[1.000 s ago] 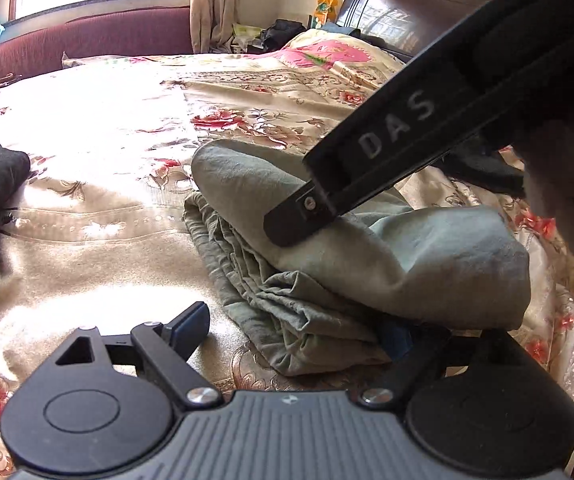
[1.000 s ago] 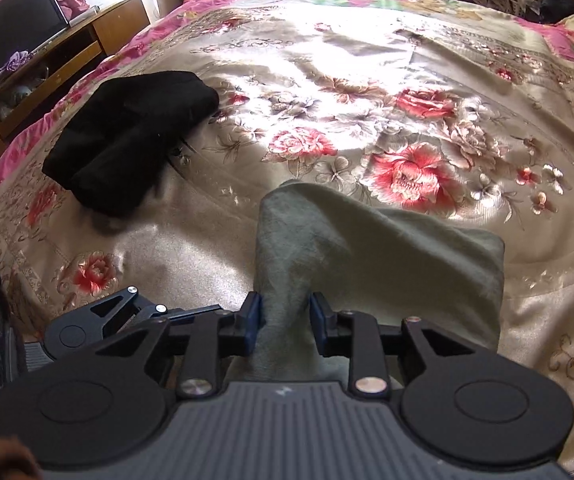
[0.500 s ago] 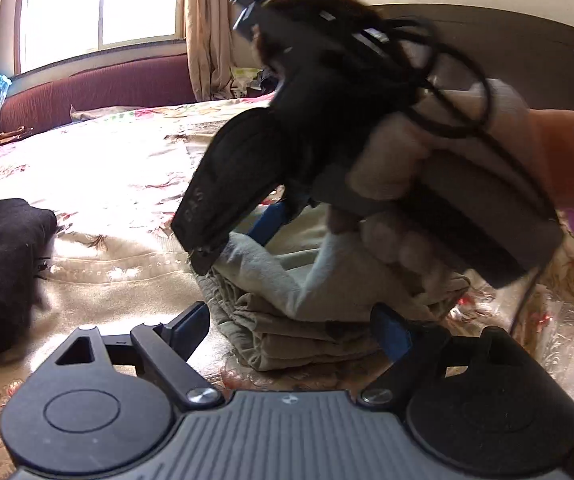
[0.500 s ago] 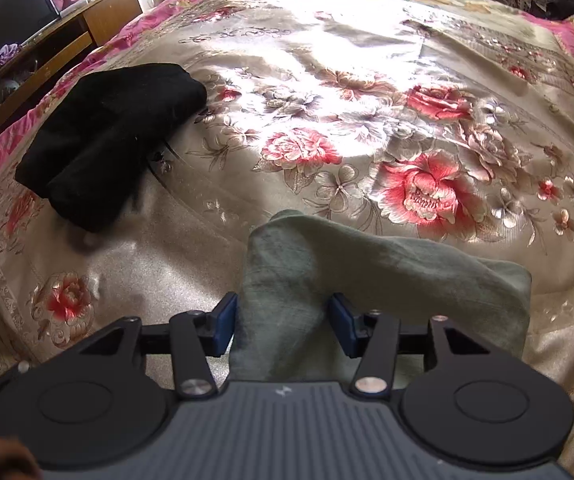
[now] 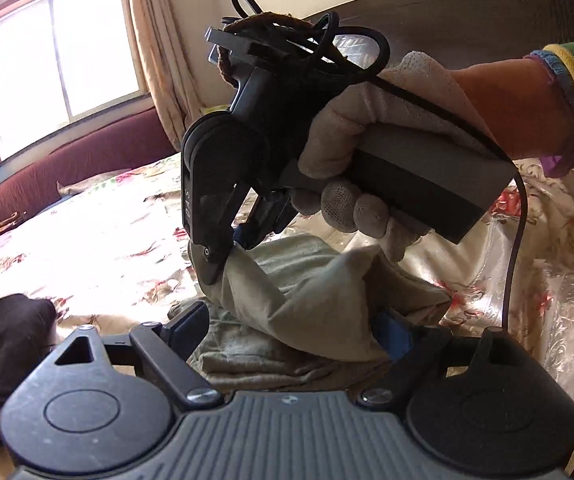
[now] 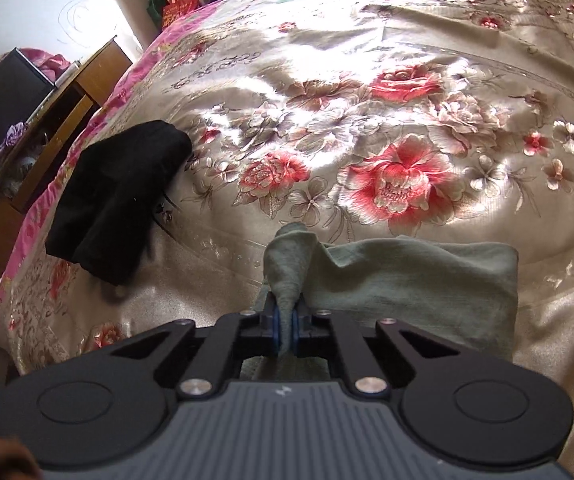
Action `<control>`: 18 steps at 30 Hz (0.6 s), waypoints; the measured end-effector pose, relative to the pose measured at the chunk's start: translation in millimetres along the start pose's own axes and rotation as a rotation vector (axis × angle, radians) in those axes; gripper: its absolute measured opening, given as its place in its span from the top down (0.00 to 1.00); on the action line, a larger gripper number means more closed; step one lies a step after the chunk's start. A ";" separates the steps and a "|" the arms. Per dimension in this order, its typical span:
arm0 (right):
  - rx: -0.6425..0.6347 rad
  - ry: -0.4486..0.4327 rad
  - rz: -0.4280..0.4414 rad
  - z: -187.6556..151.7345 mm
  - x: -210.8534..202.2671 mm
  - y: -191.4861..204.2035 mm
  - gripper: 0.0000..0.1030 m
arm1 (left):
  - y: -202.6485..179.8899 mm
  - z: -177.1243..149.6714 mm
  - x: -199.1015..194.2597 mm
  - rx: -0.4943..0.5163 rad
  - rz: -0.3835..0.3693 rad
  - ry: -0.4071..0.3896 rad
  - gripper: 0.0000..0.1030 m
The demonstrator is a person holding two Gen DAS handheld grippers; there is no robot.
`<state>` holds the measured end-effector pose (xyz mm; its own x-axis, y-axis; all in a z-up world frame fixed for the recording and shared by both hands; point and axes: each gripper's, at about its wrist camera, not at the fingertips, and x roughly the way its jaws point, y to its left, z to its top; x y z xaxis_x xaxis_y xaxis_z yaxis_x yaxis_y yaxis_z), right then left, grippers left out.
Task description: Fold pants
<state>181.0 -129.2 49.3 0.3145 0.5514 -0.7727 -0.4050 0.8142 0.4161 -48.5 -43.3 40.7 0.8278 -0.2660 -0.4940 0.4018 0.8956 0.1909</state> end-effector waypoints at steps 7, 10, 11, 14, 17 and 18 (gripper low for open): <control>0.001 -0.022 0.010 4.2 -15.0 -5.8 0.94 | -26.8 11.4 6.7 0.147 -0.010 -0.028 0.02; 0.046 -0.046 0.040 4.6 -19.3 -13.0 0.94 | -48.8 11.1 16.5 0.248 0.041 -0.005 0.02; 0.069 -0.052 0.053 3.8 -21.4 -17.9 0.94 | -54.9 10.1 21.1 0.285 0.065 -0.002 0.02; 0.134 -0.082 0.077 2.5 -34.1 -33.1 0.94 | -67.0 6.6 35.3 0.350 0.098 0.009 0.17; 0.158 -0.146 0.057 2.7 -60.1 -45.9 0.94 | -63.7 15.6 50.9 0.293 0.085 0.056 0.54; 0.165 -0.170 0.046 3.0 -70.6 -49.5 0.94 | -58.6 20.9 51.7 0.244 0.064 0.051 0.57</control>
<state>181.4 -208.0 84.7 0.4442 0.6002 -0.6652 -0.2812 0.7983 0.5326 -21.0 -116.9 21.7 0.8364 -0.1877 -0.5150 0.4367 0.7961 0.4190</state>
